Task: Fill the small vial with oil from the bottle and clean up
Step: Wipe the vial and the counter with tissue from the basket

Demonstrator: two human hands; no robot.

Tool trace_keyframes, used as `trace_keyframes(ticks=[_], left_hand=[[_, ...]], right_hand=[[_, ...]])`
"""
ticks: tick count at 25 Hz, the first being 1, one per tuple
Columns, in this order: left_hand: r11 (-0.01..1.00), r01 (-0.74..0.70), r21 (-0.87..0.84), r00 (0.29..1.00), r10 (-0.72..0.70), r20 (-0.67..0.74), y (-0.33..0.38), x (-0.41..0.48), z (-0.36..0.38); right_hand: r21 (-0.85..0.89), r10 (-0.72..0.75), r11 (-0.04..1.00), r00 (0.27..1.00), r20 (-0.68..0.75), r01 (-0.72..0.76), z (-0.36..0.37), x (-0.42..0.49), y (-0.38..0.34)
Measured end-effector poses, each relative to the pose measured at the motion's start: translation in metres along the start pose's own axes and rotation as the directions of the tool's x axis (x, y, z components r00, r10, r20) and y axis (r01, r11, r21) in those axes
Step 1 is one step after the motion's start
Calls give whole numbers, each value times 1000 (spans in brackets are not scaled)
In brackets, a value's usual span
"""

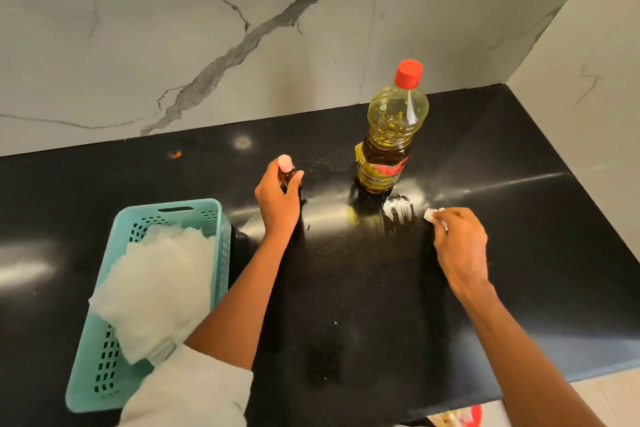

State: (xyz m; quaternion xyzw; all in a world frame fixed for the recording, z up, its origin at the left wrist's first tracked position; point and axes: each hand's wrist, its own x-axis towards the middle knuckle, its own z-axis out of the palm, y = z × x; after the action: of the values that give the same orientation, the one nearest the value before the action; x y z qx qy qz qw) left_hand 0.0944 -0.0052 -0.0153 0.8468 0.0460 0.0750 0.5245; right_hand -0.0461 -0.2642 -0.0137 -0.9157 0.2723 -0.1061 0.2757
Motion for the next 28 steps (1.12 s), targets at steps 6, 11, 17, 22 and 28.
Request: trace_keyframes(ticks=[6,11,17,22,28], left_hand=[[1000,-3,4,1000,3,25,-11,23,11],[999,-1,39,994,5,-105,-17,-33,-19],[884,-242,400,970,210,124,-43,-151,-68],[810,-289,510,954,204,217,-63,-186,-90],[766,-305,565,950,206,234,-68,-191,-91]], right_hand=[[-285,-179,936,977,111,204,37,8,-47],[-277,-391,833,864,318,479,15,-66,-12],[-384,-189,874,936,298,299,22,-27,-51],[-372,-158,888,940,302,269,-16,-30,9],[-178,-407,839,810,422,515,40,-68,-65]])
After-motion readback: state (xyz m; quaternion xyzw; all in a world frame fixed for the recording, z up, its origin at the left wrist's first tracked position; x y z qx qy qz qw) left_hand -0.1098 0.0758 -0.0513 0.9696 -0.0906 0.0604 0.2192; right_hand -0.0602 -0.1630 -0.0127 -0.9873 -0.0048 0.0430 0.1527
